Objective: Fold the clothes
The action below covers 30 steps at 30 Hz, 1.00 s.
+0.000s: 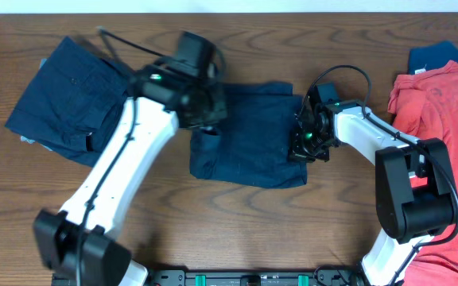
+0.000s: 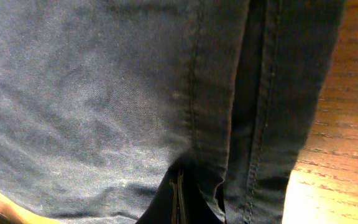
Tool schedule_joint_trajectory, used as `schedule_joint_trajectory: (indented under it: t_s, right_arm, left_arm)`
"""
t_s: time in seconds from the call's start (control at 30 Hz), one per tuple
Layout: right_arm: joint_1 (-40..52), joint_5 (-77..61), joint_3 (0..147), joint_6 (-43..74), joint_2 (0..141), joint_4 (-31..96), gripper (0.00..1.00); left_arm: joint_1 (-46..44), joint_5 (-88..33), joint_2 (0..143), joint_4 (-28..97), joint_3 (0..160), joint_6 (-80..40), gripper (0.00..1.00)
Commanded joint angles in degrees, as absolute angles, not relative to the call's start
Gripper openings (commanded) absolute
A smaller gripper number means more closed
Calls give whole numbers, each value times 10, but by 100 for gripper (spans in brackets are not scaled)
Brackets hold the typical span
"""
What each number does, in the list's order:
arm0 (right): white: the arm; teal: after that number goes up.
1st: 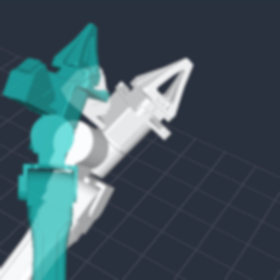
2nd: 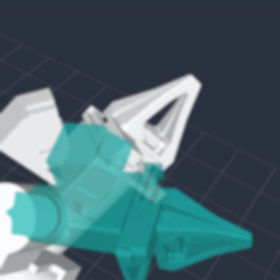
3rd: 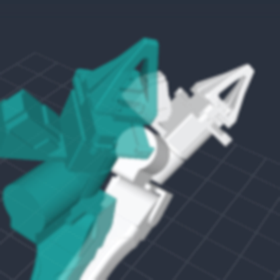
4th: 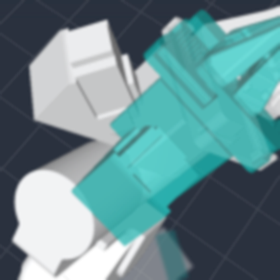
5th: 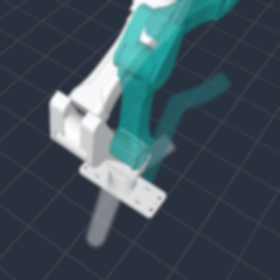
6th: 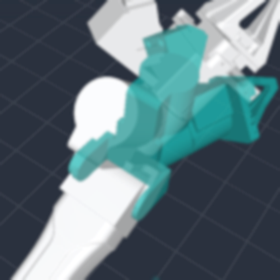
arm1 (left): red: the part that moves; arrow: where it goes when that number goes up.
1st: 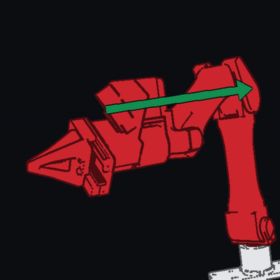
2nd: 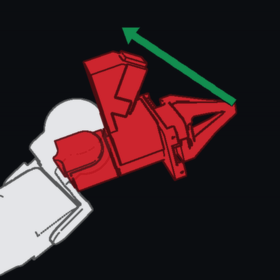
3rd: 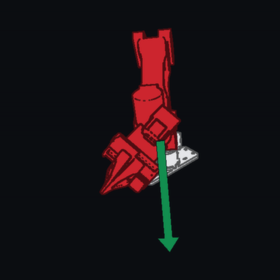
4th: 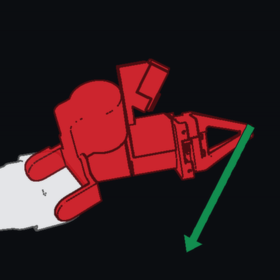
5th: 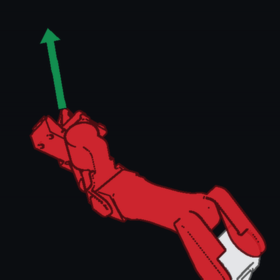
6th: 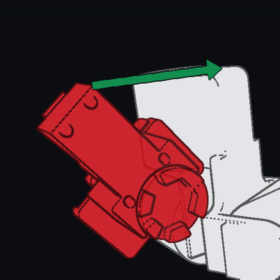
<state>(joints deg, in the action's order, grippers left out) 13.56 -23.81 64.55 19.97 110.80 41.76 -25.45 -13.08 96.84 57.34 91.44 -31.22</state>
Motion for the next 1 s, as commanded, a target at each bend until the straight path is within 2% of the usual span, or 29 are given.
schedule_joint_trajectory:
  t_s: [0.0,0.3,0.47,0.57,0.63,0.7,0.77,0.87,0.97]
  right_arm:
    - [139,-194,630,205,1147,415,1]
    - [139,-186,630,199,1147,416,1]
    - [139,-182,630,196,1147,415,1]
    - [139,-182,630,197,1147,416,1]
    - [139,-182,630,197,1147,418,1]
    - [139,-182,630,197,1147,421,2]
    - [139,-182,630,197,1147,427,8]
    - [135,-182,631,197,1147,439,13]
    - [119,-182,641,195,1144,467,13]
  left_arm:
    - [-291,-112,1007,540,929,-349,6]
    - [-388,-106,1037,437,929,-364,6]
    - [-411,-67,1039,436,928,-370,7]
    - [-418,-61,1046,430,928,-370,12]
    - [-421,-57,1054,425,927,-370,21]
    - [-422,-48,1066,420,927,-369,26]
    - [-422,-49,1078,412,927,-369,33]
    - [-422,-49,1086,410,927,-360,37]
    - [-415,-49,1081,413,928,-343,40]
